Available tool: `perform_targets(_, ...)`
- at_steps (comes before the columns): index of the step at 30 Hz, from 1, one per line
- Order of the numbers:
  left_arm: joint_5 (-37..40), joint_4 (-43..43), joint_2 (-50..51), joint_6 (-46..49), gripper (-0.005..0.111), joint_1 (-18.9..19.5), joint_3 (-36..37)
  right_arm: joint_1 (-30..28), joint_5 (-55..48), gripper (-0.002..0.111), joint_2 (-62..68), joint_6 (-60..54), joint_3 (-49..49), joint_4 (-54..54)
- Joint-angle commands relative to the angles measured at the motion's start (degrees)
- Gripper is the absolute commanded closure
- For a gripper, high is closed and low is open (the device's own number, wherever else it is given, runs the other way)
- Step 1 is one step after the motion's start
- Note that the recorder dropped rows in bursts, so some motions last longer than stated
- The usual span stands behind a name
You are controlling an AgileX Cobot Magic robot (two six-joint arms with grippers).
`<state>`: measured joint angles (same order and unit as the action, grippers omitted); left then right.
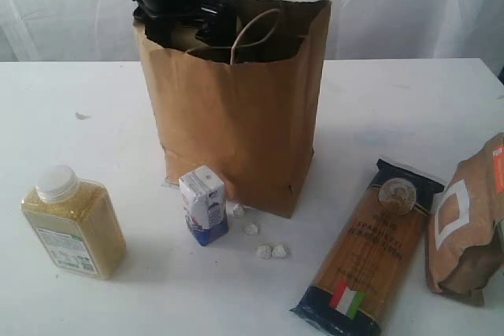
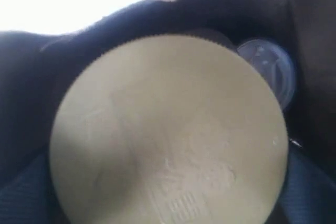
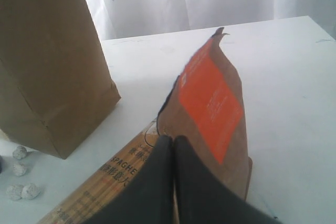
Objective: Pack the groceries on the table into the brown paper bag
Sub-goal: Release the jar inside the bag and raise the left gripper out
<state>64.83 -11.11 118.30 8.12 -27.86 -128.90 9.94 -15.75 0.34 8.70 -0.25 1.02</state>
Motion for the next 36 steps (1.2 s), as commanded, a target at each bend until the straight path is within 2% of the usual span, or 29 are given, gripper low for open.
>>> perform_targets(1, 5.13, 4.56, -1.43, -3.46, 0.003, -0.24, -0.43, -0.26, 0.67, 0.108, -0.34, 0.12, 0.25, 0.13)
perform_targets(3, 5.13, 2.01, -1.27, -4.78, 0.003, -0.24, -0.43, -0.26, 0.67, 0.108, -0.34, 0.12, 0.25, 0.13)
perform_targets(7, 5.13, -6.3, -1.27, 0.99, 0.003, -0.24, -0.43, -0.26, 0.67, 0.108, -0.34, 0.1, 0.25, 0.13)
perform_targets(22, 5.13, -1.17, -6.54, 1.14, 0.003, -0.24, -0.47, -0.26, 0.67, 0.108, -0.34, 1.55, 0.25, 0.13)
perform_targets(27, 5.13, -0.38, -9.27, -0.82, 0.007, -0.24, -0.47, -0.26, 0.67, 0.108, -0.34, 1.55, 0.25, 0.13)
perform_targets(29, 5.13, -0.38, -10.44, -1.35, 0.015, -0.24, -0.47, -0.26, 0.67, 0.108, -0.34, 1.55, 0.25, 0.13)
perform_targets(32, 5.13, 1.3, -11.94, -3.81, 0.037, -0.24, -0.47, -0.26, 0.67, 0.108, -0.34, 1.65, 0.25, 0.13)
perform_targets(36, 5.13, 5.13, -14.31, -6.05, 0.078, -0.24, -0.47, -0.26, 0.67, 0.108, -0.34, 1.65, 0.25, 0.13)
